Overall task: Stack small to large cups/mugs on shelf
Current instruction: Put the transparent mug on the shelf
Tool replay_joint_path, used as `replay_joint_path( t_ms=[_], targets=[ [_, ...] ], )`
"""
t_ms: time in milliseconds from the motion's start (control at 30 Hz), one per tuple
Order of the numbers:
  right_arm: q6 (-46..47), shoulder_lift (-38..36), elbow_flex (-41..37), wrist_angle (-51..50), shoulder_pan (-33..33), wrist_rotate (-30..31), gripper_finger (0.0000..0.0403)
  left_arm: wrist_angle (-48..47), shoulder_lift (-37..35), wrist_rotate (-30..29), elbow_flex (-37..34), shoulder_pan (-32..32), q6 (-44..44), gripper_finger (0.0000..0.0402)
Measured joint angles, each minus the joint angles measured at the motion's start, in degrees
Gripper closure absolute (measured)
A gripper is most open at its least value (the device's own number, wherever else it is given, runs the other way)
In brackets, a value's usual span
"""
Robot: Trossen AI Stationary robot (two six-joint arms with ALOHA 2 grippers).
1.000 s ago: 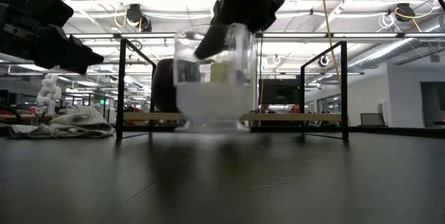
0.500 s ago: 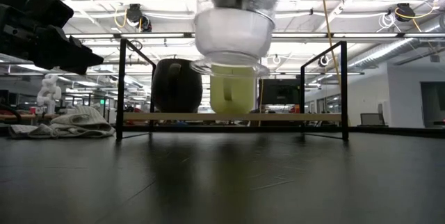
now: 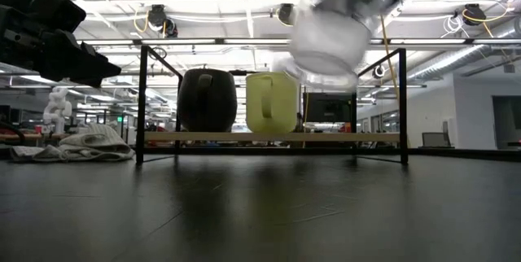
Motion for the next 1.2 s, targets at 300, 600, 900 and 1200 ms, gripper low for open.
replay_joint_path(
  t_ms=[300, 600, 900, 1200],
  targets=[
    [1.53, -5.90, -13.45, 13.46, -0.10, 0.40, 0.0403, 1.07, 0.01, -0.04, -0.01, 0.01, -0.01, 0.0369],
    [1.09, -10.81, -14.90, 7.20, -4.32, 6.21, 0.0403, 0.89, 0.02, -0.07, -0.01, 0.01, -0.17, 0.0369],
    [0.10, -15.34, -6.39, -14.19, -12.80, 6.08, 0.0403, 0.99, 0.02, -0.09, -0.01, 0.01, 0.37, 0.0369],
    [-6.34, -12.42, 4.12, -29.33, -20.08, 1.18, 0.0403, 1.14, 0.02, -0.24, -0.01, 0.01, 0.49, 0.0369]
  ],
)
